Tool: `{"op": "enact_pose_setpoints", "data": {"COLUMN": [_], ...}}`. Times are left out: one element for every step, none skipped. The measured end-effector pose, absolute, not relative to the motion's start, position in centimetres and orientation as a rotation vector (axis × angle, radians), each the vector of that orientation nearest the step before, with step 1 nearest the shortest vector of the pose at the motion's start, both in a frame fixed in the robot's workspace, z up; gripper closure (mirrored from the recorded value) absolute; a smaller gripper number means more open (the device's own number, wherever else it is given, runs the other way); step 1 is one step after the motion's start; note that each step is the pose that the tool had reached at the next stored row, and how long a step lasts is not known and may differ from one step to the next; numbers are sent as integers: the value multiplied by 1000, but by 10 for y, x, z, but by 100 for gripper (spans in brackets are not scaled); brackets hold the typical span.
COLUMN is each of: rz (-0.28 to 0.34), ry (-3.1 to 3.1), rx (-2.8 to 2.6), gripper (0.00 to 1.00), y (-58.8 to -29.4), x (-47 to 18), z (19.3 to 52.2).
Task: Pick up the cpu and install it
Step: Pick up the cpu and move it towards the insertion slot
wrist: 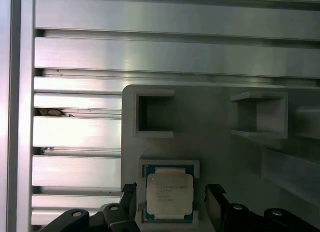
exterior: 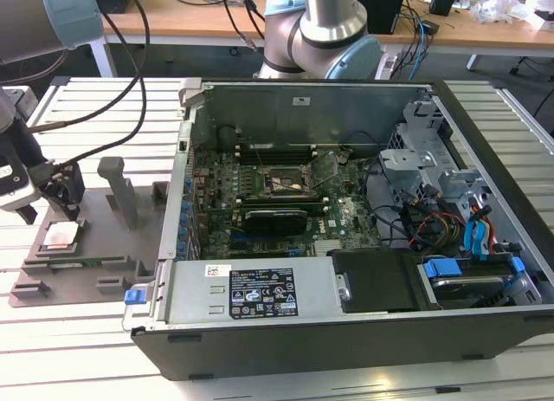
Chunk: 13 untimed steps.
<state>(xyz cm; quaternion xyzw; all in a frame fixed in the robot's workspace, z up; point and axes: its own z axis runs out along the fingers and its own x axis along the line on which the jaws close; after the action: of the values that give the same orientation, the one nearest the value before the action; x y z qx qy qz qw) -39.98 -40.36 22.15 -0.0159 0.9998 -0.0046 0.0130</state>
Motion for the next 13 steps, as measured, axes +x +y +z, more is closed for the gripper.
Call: {"op": "enact_pose_setpoints", "data": {"rz": [-14,-14,-15,-15,-15,-14,-14,-15,-14,-14,-14,-14,-16], "ry": [3115,3115,3115,3115,3115,3115,3115,3115,3115,3115,3114,3114,3113], "rx": [-50,-50,-50,-51,-52,-53,-54,-55,-57,-67,-83,-98,-119], "gripper": [34,34,34,34,34,34,34,34,34,34,34,34,34], "y": [-404,-404,-404,-404,-405,-407,-409,-411,-413,-414,-414,-414,-414], "x": [-400,-400,-400,-400,-400,-400,-400,-400,-400,-399,-399,-398,-398], "z": [221,219,217,216,215,214,214,213,212,210,209,208,207]}}
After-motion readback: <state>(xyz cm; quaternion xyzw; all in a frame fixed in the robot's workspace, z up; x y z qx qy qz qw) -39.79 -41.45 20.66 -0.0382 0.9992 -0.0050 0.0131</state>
